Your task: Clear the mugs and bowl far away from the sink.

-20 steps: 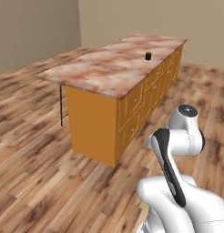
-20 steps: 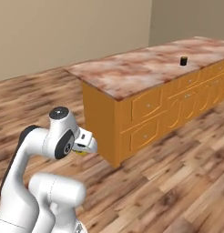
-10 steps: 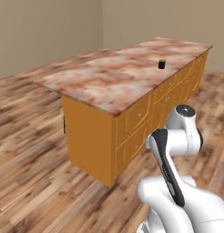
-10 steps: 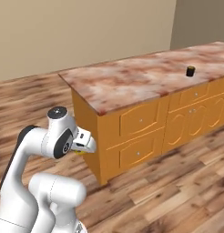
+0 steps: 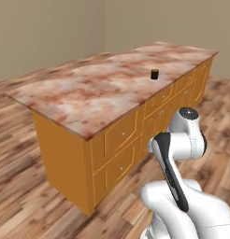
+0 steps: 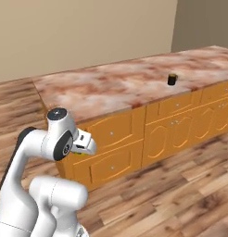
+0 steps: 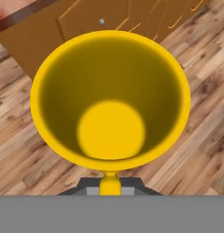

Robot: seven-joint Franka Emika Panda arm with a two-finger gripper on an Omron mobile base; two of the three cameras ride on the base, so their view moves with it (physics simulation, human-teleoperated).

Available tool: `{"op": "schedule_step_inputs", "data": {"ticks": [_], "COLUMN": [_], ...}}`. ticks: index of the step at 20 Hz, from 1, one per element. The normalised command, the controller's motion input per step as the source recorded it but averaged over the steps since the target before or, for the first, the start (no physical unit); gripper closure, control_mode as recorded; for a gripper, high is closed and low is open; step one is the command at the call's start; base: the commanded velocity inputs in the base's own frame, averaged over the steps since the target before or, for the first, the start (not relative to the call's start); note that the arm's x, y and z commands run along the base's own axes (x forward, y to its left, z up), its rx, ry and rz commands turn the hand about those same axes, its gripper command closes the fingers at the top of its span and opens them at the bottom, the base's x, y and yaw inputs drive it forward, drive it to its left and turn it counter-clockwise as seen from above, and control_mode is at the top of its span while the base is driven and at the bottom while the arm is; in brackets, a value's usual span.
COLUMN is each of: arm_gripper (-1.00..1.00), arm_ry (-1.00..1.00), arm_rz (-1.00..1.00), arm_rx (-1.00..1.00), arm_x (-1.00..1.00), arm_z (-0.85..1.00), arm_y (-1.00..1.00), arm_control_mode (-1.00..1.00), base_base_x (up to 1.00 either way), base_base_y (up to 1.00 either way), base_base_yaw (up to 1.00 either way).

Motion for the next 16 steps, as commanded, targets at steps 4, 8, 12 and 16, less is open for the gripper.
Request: {"op": "schedule_step_inputs", "data": {"ticks": [4, 8, 12, 16], "arm_gripper": [1.00, 1.00, 1.00, 1.00], "arm_ry": [0.00, 0.00, 0.00, 0.00], "arm_rz": [0.00, 0.00, 0.00, 0.00], "arm_rx": [0.00, 0.00, 0.00, 0.00], "arm_x": [0.00, 0.00, 0.00, 0.00], "arm_z": [0.00, 0.00, 0.00, 0.00], "arm_y": [0.00, 0.00, 0.00, 0.00], "arm_control_mode": [1.00, 1.00, 1.00, 1.00], "base_base_x": [0.61, 0.73, 0.87, 0.98], "base_base_y": [-1.00, -1.00, -1.00, -1.00], "base_base_yaw": [0.06, 0.19, 0.28, 0.35]}}
